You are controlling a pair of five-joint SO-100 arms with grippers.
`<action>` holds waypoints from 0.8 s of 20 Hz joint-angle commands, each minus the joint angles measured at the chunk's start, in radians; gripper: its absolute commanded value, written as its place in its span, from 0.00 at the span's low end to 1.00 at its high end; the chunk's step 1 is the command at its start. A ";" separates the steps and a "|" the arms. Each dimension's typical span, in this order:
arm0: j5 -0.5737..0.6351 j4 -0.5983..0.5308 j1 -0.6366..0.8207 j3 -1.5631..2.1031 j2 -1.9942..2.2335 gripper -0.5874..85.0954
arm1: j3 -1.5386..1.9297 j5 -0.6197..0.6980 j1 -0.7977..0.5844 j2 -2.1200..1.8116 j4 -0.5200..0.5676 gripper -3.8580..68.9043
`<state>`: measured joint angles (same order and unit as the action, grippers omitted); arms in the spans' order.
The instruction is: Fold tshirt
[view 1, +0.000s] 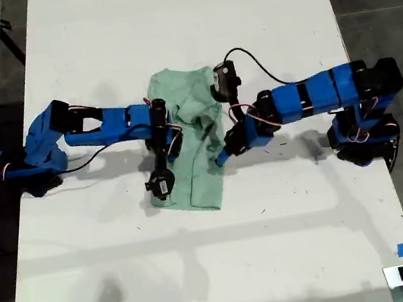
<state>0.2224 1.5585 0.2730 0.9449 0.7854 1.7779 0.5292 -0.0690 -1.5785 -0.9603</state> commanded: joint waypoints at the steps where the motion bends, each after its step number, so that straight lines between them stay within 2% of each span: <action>1: 0.066 -0.012 0.072 -0.051 0.000 0.29 | 0.002 -0.014 0.018 -0.087 0.028 0.38; 4: 0.101 0.009 0.097 -0.051 -0.002 0.33 | 0.009 -0.015 0.018 -0.097 0.028 0.38; 8: 0.086 0.104 0.075 -0.025 0.114 0.34 | 0.009 -0.012 0.014 -0.100 0.026 0.38; 13: 0.071 0.104 -0.015 0.097 0.468 0.31 | 0.009 -0.031 0.025 -0.114 0.003 0.37; 16: 0.008 0.104 -0.078 0.284 0.572 0.31 | -0.011 -0.051 0.049 -0.121 -0.002 0.37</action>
<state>0.2700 1.6613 0.2393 1.1582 1.2349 1.7963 0.4939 -0.0476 -1.6245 -0.9603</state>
